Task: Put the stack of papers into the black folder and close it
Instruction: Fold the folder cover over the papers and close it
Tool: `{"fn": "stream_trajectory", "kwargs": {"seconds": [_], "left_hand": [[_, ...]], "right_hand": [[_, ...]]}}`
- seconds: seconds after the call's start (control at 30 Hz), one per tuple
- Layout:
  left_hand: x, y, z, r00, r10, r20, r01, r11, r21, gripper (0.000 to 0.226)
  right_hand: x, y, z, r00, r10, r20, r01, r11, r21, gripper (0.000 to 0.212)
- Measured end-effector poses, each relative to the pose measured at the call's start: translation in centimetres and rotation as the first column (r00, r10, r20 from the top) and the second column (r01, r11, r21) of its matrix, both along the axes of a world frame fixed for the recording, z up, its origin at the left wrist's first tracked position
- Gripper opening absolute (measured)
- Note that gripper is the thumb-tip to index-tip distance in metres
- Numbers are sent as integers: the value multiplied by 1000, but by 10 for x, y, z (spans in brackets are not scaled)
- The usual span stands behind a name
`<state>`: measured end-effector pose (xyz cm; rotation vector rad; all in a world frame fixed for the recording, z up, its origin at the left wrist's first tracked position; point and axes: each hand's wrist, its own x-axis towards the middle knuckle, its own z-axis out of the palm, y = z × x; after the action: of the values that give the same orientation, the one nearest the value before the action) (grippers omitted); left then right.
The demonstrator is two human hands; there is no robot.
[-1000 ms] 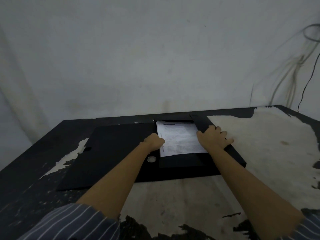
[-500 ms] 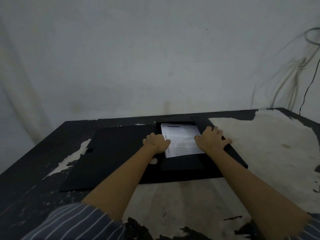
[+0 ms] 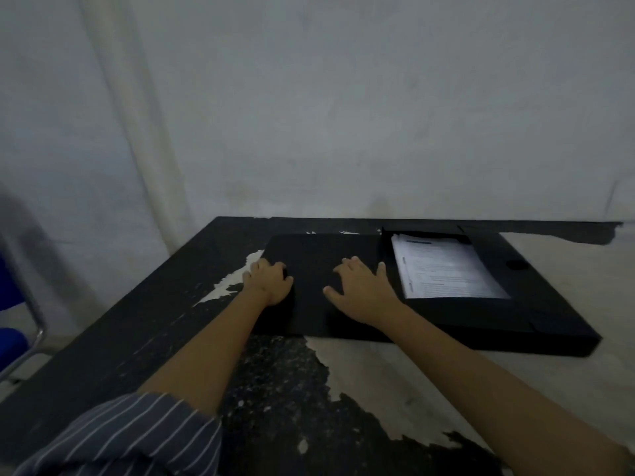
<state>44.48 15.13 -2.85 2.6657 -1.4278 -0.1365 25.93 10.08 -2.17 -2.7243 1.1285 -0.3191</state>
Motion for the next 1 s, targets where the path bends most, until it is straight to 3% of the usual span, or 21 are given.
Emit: {"fn": "stream_trajectory", "kwargs": {"seconds": [0.23, 0.5, 0.57, 0.7, 0.9, 1.0], "left_hand": [[36, 35, -16, 992, 112, -50, -116, 990, -76, 68], [33, 34, -19, 993, 104, -48, -110, 983, -144, 53], [35, 34, -20, 993, 101, -61, -109, 984, -144, 53], [38, 35, -17, 991, 87, -100, -99, 987, -130, 52], [34, 34, 12, 951, 233, -203, -229, 972, 47, 60], [30, 35, 33, 904, 233, -359, -253, 967, -10, 61]], "right_hand": [[30, 36, -22, 971, 220, -96, -206, 969, 134, 81], [28, 40, -13, 912, 358, -200, -387, 913, -130, 66], [29, 40, -14, 879, 405, -251, -462, 854, -240, 60], [28, 45, -20, 790, 534, -300, -611, 645, -460, 44], [20, 47, -23, 785, 607, -125, -514, 525, -678, 38], [15, 49, -17, 785, 618, -39, -455, 534, -713, 36]]}}
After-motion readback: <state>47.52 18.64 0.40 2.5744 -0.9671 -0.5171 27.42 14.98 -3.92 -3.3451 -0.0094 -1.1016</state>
